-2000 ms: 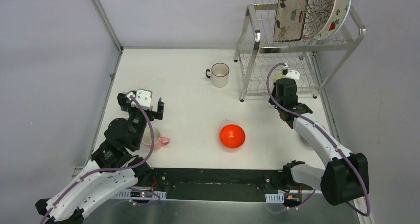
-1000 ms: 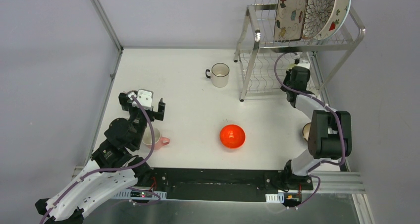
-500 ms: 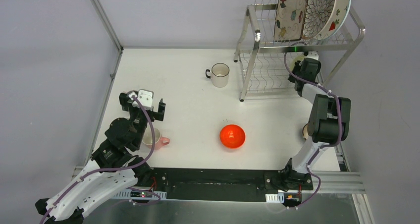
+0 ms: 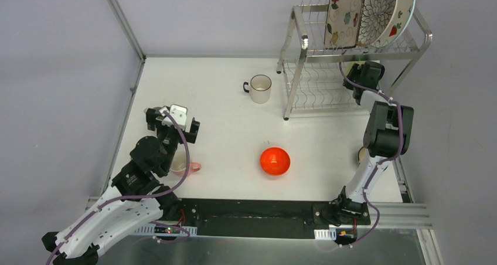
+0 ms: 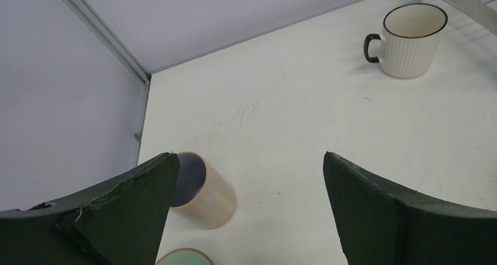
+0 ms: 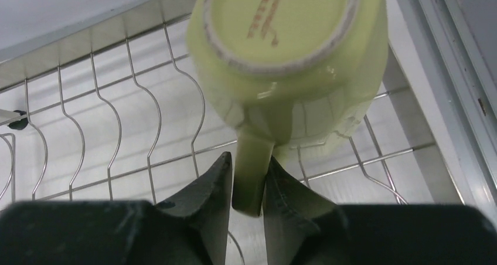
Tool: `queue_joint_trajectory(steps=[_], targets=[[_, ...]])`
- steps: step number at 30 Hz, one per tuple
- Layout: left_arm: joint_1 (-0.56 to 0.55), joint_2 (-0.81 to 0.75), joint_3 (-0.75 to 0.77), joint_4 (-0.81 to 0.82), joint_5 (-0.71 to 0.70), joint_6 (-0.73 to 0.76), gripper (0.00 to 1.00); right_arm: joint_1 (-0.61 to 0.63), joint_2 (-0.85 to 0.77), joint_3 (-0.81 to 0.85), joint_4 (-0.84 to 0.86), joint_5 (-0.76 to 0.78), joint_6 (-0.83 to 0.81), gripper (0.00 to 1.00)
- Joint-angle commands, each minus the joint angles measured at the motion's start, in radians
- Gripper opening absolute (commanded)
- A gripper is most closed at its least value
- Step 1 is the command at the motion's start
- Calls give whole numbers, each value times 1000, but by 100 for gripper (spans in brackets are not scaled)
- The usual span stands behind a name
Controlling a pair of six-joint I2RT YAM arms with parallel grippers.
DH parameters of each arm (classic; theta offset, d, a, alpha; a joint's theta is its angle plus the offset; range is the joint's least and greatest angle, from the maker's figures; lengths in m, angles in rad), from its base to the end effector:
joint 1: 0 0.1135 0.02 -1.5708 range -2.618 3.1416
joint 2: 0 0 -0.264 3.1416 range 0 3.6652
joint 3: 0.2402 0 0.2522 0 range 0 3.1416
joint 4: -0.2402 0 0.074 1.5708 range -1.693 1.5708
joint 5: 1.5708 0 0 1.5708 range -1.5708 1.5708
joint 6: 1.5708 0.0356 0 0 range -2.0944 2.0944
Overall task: Load the mixed dishes into the dish rack
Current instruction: Place the cup on the dish rack.
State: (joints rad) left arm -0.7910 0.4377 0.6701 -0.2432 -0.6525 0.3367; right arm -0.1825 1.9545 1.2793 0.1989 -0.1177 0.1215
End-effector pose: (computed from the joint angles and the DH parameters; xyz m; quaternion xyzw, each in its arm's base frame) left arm 0.0911 -0.0614 0.3391 0.1694 0.6896 0.0720 0.7004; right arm 0.4381 -0.0766 0.2019 0.0988 0.8473 0.0344 0.5207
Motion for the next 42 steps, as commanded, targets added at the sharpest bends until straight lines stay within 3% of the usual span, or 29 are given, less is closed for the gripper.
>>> queue_joint_trajectory(steps=[1, 7, 16, 25, 28, 38, 42], targets=[[3, 37, 8, 17, 2, 37, 98, -7, 27, 104, -2, 27, 5, 30], [3, 42, 6, 27, 14, 40, 98, -7, 45, 169, -105, 31, 1, 42], [3, 36, 2, 28, 20, 41, 99, -8, -6, 183, -266, 87, 74, 50], [3, 29, 2, 27, 33, 36, 99, -8, 3, 177, -210, 72, 26, 22], [3, 33, 1, 28, 33, 36, 99, -8, 28, 208, -203, 81, 26, 18], [3, 48, 0, 28, 28, 33, 98, -7, 125, 334, -270, 74, 26, 20], [3, 55, 3, 28, 30, 33, 98, -7, 136, 361, -305, 78, 27, 32]])
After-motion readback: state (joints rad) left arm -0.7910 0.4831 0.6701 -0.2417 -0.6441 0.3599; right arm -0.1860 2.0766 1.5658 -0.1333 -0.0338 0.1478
